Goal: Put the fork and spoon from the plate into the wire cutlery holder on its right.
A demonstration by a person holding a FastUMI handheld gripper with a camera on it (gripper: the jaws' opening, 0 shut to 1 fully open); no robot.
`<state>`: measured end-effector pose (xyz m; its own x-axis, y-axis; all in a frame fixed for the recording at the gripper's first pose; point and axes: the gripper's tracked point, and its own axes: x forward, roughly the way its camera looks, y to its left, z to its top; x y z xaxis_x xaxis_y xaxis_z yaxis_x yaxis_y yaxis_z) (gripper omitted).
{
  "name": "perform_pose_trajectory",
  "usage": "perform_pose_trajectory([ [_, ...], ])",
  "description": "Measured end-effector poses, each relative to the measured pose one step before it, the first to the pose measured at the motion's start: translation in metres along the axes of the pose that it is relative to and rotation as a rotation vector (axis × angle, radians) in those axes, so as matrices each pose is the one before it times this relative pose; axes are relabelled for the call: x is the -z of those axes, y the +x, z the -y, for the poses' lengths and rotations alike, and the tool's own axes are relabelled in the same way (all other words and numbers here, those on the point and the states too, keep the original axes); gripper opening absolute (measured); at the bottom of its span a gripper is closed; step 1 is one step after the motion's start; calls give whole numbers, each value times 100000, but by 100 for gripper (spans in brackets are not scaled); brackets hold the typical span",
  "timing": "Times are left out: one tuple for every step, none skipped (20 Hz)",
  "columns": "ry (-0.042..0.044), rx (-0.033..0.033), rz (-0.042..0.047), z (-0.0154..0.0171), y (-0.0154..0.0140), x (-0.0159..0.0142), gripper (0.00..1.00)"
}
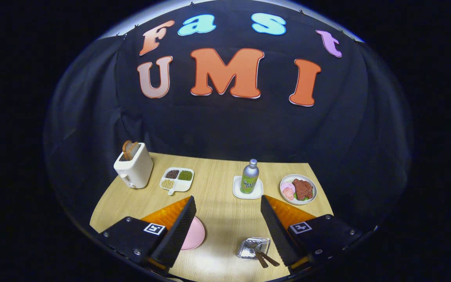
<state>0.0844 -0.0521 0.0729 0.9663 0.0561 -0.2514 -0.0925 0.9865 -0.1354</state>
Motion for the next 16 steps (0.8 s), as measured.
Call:
perform_pose_trajectory([
  [259, 1702, 2227, -212, -236, -410, 99],
  [851, 967, 2347, -183, -499, -401, 99],
  [1281, 422, 1397, -248, -609, -198, 99],
  [2066, 52, 1277, -279, -492, -24, 99],
  [2569, 76, 1679, -363, -487, 70, 99],
  [2270, -184, 1314, -404, -363, -30, 100],
  [2125, -241, 1775, -572, -197, 113, 99],
  [1513, -199, 1759, -383, -329, -13, 99],
  [652, -15, 324, -293, -329, 204, 99],
  [235, 809, 321, -143, -319, 270, 99],
  [-38, 828, 725, -72, -134, 104, 99],
  [553, 395, 486, -260, -283, -33, 99],
  [956, -1054, -91, -496, -151, 107, 99],
  [555, -1040, -252, -460, -252, 200, 99],
  [-683, 281, 419, -98, -158, -17, 99],
  [-1485, 1072, 722, 255, -80, -52, 99],
])
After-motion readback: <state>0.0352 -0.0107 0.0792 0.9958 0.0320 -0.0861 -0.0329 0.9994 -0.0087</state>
